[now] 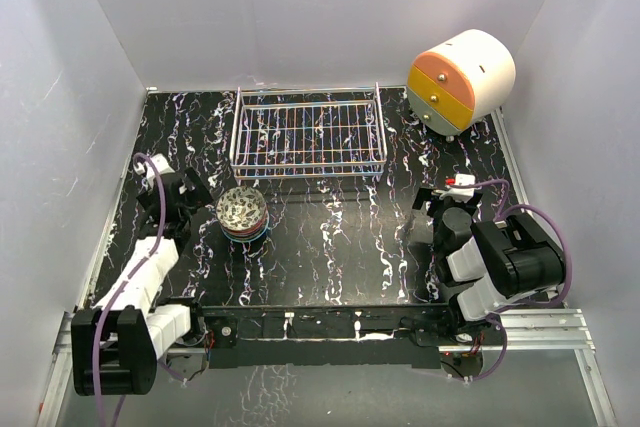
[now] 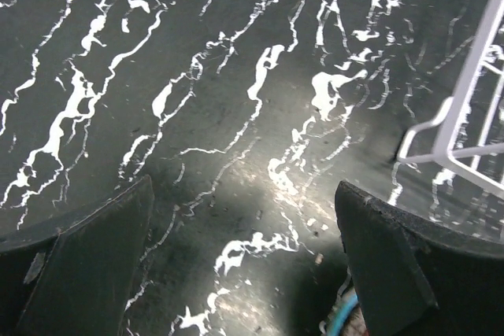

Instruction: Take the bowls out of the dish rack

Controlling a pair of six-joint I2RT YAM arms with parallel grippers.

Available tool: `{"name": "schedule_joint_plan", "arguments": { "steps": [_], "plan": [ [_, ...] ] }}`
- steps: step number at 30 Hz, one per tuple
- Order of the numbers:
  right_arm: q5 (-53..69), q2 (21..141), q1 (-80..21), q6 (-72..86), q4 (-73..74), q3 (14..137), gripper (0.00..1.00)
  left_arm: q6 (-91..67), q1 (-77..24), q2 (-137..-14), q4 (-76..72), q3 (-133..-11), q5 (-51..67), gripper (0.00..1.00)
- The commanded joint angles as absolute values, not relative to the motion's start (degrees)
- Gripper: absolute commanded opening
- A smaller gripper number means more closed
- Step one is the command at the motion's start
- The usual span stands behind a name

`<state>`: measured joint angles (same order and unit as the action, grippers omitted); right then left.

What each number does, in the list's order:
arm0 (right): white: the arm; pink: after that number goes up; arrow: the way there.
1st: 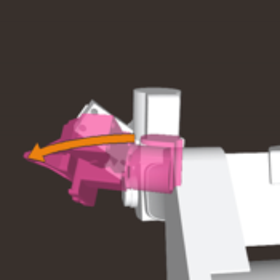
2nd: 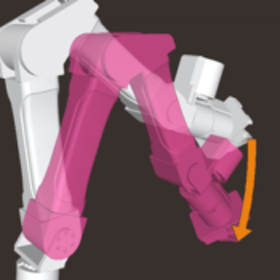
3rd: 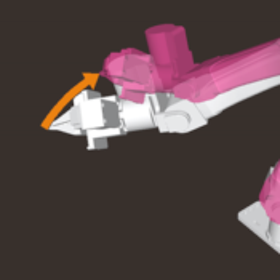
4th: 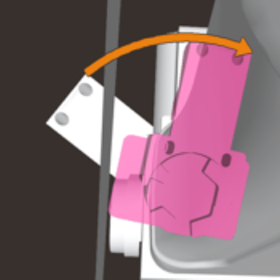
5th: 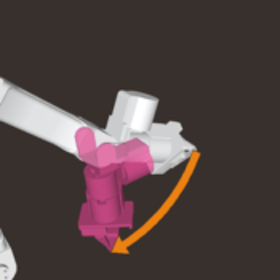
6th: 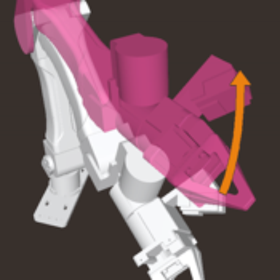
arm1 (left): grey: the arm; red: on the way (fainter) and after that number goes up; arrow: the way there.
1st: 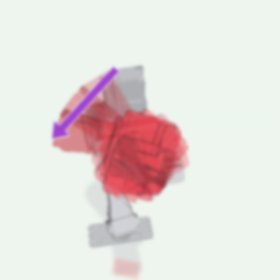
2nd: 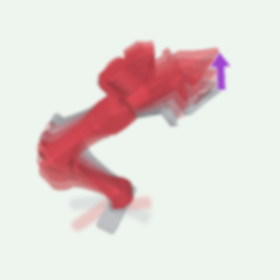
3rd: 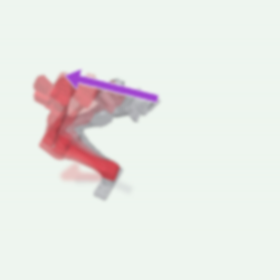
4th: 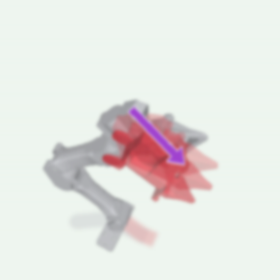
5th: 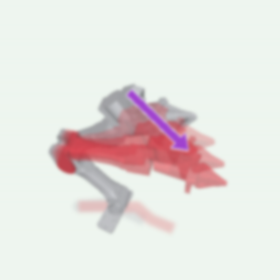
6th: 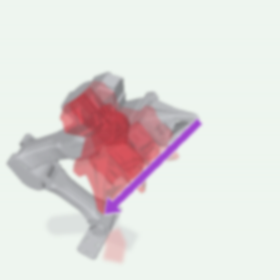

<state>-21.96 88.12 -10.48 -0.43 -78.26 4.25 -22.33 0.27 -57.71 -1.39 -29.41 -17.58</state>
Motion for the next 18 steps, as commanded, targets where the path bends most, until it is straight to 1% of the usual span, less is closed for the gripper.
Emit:
{"name": "schedule_joint_plan", "arguments": {
  "steps": [1,5,8,12,16,18],
  "plan": [
    [-20.5,87.7,-9.9,-1.4,-81.8,6.0,0.98,-16.1,0.6,-59.2,-20.2,-25.2,-22.6,0.97],
    [-20.2,87.7,-9.8,-1.3,-81.7,6.1,0.98,-6.4,0.5,-66.4,-36.5,-19.8,-13.6,0.97],
    [-20.4,87.5,-9.8,-1.1,-81.7,5.8,0.98,-5.9,0.6,-71.5,-41.8,-17.7,-10.6,0.97],
    [-20.6,87.4,-9.7,-0.9,-82.5,5.3,0.98,-4.3,1.6,-77.7,-55.7,-14.1,-9.8,0.97],
    [-20.5,87.5,-9.7,-1.0,-82.5,5.4,0.98,-1.7,1.9,-86.0,-64.8,-14.4,-1.8,0.97],
    [-20.5,87.5,-9.7,-0.9,-82.6,5.3,0.98,-0.2,1.9,-89.4,-67.1,-14.8,2.1,0.97]
  ]
}}
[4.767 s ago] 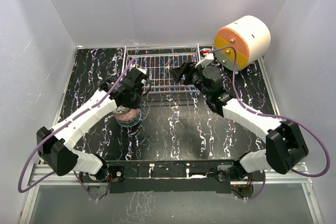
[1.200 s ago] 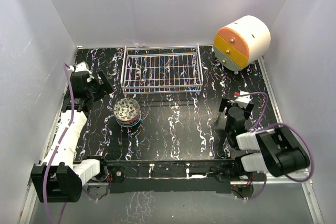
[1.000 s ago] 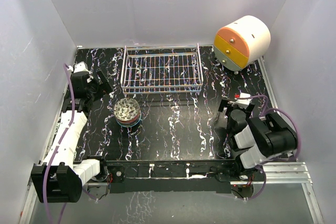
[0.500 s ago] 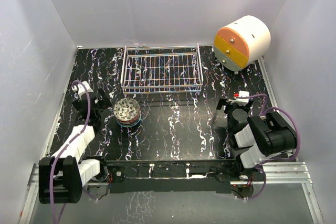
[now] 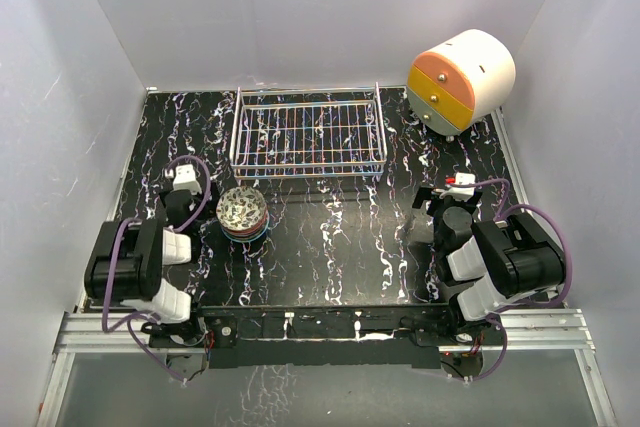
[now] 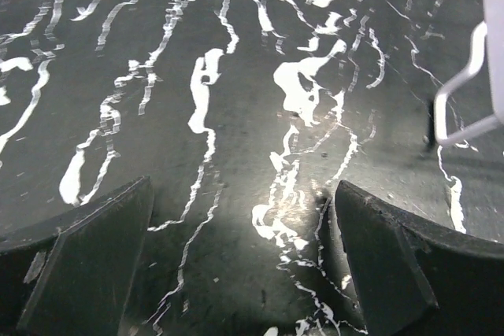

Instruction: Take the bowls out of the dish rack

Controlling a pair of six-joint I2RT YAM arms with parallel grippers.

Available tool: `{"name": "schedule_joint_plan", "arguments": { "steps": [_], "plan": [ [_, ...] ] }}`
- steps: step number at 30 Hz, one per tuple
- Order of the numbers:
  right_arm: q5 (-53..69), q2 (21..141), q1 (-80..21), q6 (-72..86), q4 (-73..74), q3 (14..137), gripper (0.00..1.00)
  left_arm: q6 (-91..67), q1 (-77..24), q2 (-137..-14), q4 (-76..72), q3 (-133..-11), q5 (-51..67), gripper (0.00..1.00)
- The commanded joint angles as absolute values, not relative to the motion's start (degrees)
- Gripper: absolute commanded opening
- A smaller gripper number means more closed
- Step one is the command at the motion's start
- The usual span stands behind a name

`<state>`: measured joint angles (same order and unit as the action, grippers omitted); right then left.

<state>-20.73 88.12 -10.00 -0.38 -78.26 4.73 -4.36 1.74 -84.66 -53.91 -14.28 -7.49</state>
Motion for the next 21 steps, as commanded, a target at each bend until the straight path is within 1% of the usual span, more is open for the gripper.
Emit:
{"name": "schedule_joint_plan", "arguments": {
  "steps": [1,3,6,21],
  "plan": [
    [-20.5,87.5,-9.6,-0.9,-82.7,5.3,0.98,-0.2,1.8,-90.5,-67.4,-15.0,1.8,0.97],
    [-20.5,87.5,-9.7,-0.9,-82.7,5.2,0.98,-1.2,1.9,-92.9,-68.6,-14.9,0.1,0.97],
    [-20.2,87.6,-9.5,-0.8,-82.7,5.3,0.98,-0.6,2.0,-96.2,-72.0,-15.3,1.6,0.97],
    [-19.7,87.7,-9.1,-0.6,-80.9,6.3,0.98,-0.7,1.9,-96.0,-71.4,-15.3,1.1,0.97]
  ]
}}
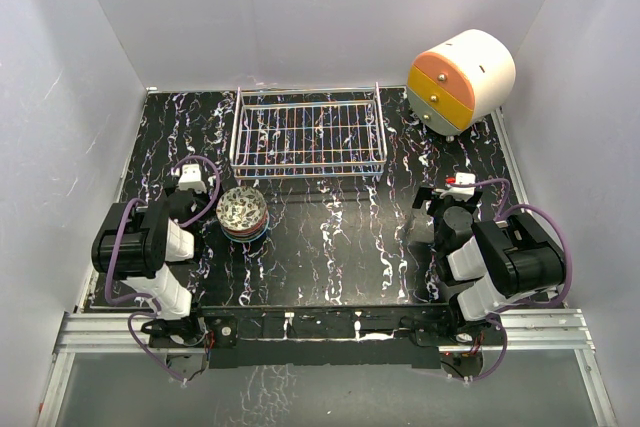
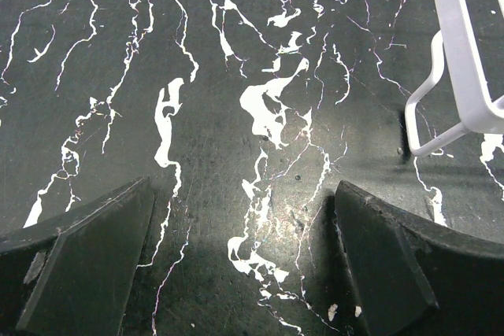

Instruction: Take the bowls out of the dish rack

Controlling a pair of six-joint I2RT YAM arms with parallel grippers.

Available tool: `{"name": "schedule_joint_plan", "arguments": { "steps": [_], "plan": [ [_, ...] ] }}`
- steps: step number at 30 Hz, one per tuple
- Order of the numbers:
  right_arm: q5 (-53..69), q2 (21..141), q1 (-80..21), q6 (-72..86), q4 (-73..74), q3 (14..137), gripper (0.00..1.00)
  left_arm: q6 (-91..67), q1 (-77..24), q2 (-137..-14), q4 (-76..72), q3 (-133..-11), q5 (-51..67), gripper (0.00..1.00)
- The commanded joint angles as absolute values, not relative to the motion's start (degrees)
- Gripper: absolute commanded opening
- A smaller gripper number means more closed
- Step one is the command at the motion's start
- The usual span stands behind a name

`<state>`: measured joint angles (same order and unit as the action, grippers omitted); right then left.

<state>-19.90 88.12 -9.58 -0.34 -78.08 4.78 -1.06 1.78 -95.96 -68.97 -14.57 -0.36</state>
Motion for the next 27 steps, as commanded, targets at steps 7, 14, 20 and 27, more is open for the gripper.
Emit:
{"name": "schedule_joint_plan", "arguments": {
  "steps": [7,14,20,27],
  "plan": [
    [-19.7,87.8,-9.1,-0.5,-80.7,6.4,0.98,-0.6,1.9,-96.0,-71.4,-15.4,1.2,0.97],
    [-19.7,87.8,-9.1,-0.6,-80.7,6.4,0.98,-0.6,1.9,-96.0,-71.5,-15.4,1.2,0.97],
    [-19.6,87.8,-9.1,-0.6,-80.7,6.5,0.99,-0.6,1.9,-96.0,-71.5,-15.4,1.2,0.97],
    [-18.4,88.0,-8.1,0.2,-76.2,9.0,0.98,-0.7,1.9,-95.9,-71.5,-15.4,1.2,0.97]
  ]
}}
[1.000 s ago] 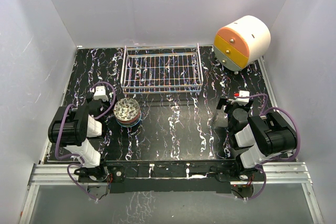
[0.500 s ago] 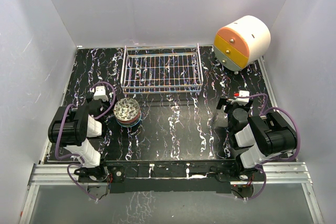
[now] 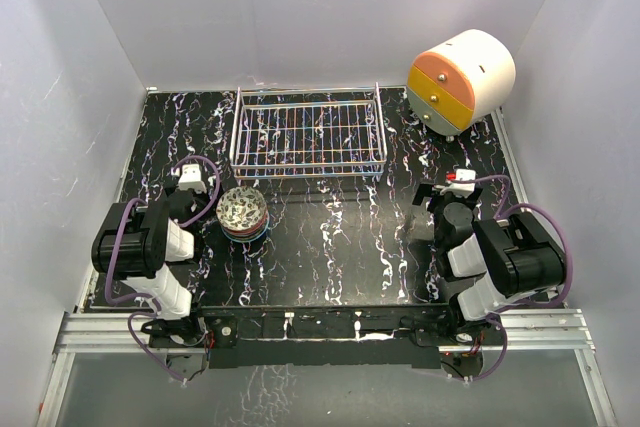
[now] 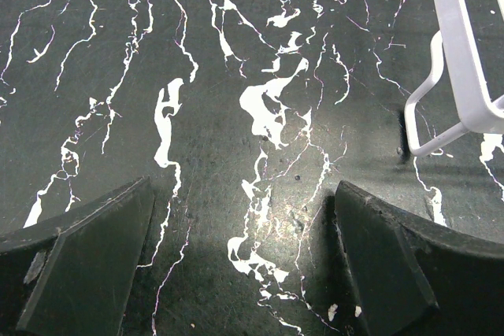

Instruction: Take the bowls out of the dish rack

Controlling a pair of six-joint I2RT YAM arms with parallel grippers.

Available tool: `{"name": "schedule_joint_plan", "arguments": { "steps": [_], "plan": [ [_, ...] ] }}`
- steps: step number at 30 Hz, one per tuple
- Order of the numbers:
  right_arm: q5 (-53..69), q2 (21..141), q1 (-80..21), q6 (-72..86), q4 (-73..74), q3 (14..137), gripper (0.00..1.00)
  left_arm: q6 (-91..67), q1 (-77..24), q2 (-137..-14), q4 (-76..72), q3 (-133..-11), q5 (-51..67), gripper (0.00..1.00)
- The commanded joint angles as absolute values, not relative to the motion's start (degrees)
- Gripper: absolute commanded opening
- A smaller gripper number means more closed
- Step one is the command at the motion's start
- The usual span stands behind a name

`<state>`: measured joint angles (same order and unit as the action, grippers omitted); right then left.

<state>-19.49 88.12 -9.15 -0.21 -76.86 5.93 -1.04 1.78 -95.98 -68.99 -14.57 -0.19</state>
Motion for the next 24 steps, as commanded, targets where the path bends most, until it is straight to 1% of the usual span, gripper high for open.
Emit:
{"name": "schedule_joint_plan", "arguments": {
  "steps": [1,5,8,10,13,16,19,24],
  "plan": [
    [-18.0,88.1,-7.8,0.4,-75.3,9.5,0.98,-0.7,1.9,-96.0,-71.5,-15.4,1.1,0.97],
    [-17.1,88.3,-7.4,0.8,-74.3,9.7,0.98,-0.6,2.0,-96.0,-71.5,-15.4,1.2,0.97],
    [-16.9,92.9,-7.3,-0.6,-82.1,8.8,0.98,-0.7,1.9,-96.0,-71.5,-15.4,1.1,0.97],
    [-16.4,89.9,-7.3,1.0,-74.4,9.5,0.98,-0.7,2.0,-96.0,-71.5,-15.4,1.2,0.97],
    [-16.1,92.1,-7.2,-0.2,-80.1,9.2,0.98,-0.6,2.0,-95.9,-71.4,-15.4,1.2,0.97],
    [-16.3,90.6,-7.2,0.7,-75.4,9.9,0.98,-0.7,1.9,-96.0,-71.5,-15.4,1.2,0.97],
    [-16.1,91.6,-7.2,0.2,-78.2,9.6,0.98,-0.7,2.0,-96.0,-71.4,-15.4,1.2,0.97],
    [-16.2,91.4,-7.2,0.3,-77.6,9.6,0.98,-0.7,2.0,-96.0,-71.5,-15.4,1.2,0.97]
  ]
}}
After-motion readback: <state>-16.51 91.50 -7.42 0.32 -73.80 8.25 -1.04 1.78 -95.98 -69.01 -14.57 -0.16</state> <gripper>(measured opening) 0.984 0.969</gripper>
